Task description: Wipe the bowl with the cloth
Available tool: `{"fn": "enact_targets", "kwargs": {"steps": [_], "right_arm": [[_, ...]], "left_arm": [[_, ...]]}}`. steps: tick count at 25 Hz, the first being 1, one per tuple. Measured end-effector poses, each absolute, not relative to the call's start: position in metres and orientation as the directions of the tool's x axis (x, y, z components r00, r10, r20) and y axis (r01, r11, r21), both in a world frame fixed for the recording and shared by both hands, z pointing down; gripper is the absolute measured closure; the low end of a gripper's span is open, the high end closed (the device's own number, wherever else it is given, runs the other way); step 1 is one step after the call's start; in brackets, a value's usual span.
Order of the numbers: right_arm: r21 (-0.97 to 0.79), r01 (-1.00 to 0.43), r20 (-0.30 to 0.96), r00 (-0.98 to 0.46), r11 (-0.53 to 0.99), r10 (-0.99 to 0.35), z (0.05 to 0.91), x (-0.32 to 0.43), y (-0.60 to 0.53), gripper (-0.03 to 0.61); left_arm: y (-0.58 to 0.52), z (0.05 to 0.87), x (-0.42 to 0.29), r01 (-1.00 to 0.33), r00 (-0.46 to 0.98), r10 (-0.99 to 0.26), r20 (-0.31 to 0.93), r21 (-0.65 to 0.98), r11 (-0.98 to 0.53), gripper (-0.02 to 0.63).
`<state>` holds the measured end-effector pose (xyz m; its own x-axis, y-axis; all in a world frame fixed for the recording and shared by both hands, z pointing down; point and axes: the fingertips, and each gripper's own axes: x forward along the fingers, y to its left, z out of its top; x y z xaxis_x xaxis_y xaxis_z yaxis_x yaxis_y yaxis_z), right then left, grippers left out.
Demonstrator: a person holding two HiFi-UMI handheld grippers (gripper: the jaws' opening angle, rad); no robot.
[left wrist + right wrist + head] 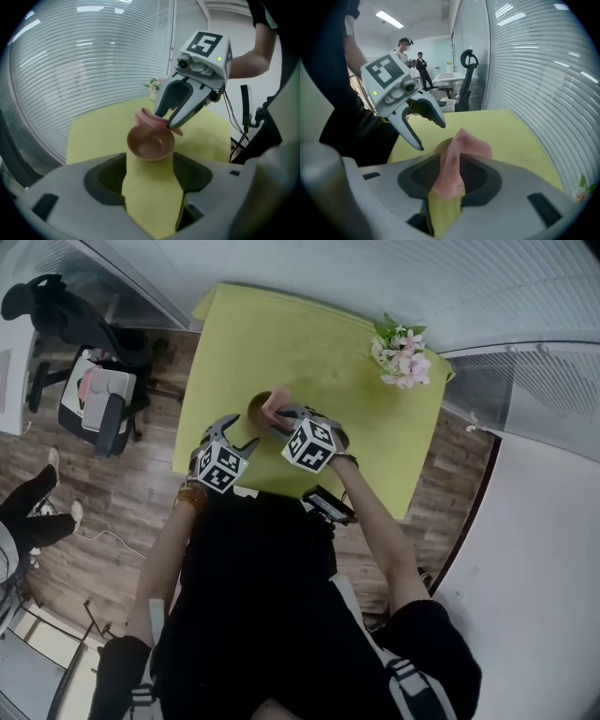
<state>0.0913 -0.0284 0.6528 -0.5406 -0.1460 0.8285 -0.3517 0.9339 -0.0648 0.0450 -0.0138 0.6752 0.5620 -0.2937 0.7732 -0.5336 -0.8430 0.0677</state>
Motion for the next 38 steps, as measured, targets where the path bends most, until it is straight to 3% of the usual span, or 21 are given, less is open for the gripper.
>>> {"fn": "enact_targets", "kwargs": {"steps": [5,7,19,27,33,36,38], "right_arm": [[-0.049,-0.252,0.813,-0.573,0.966,-0.108,0.629,0.096,-0.030,0.458],[-0.001,-0.230,0.832,-0.540,0.973,-0.127,0.632,0.099,-0.039,0.488],[0.141,0.124,0.951,-0.294,0.982,-0.099,0.713,0.083,-0.043,0.483],[0.181,0.081,0.963,-0.218,0.980,-0.160,0.739,0.085,-0.059,0.503],[0.200,0.100,0.965,-0.194,0.975,-0.178,0.743,0.081,-0.057,0.548],[0.218,0.099,0.959,-0.206,0.971,-0.194,0.743,0.080,-0.056,0.552],[0.232,0.067,0.945,-0.252,0.970,-0.208,0.733,0.077,-0.057,0.536]], "left_arm": [[-0.012,0.686,0.037,-0.533,0.565,-0.282,0.776,0.082,-0.842,0.308],[-0.013,0.688,0.036,-0.526,0.571,-0.278,0.772,0.084,-0.846,0.307],[-0.027,0.705,0.051,-0.359,0.612,-0.186,0.768,0.060,-0.931,0.272],[-0.026,0.699,0.056,-0.347,0.697,-0.111,0.708,0.198,-0.917,0.273],[-0.048,0.686,0.056,-0.450,0.805,-0.127,0.580,0.457,-0.768,0.277],[-0.062,0.689,0.051,-0.506,0.802,-0.158,0.576,0.516,-0.691,0.361],[-0.064,0.694,0.048,-0.528,0.779,-0.155,0.608,0.501,-0.686,0.370]]}}
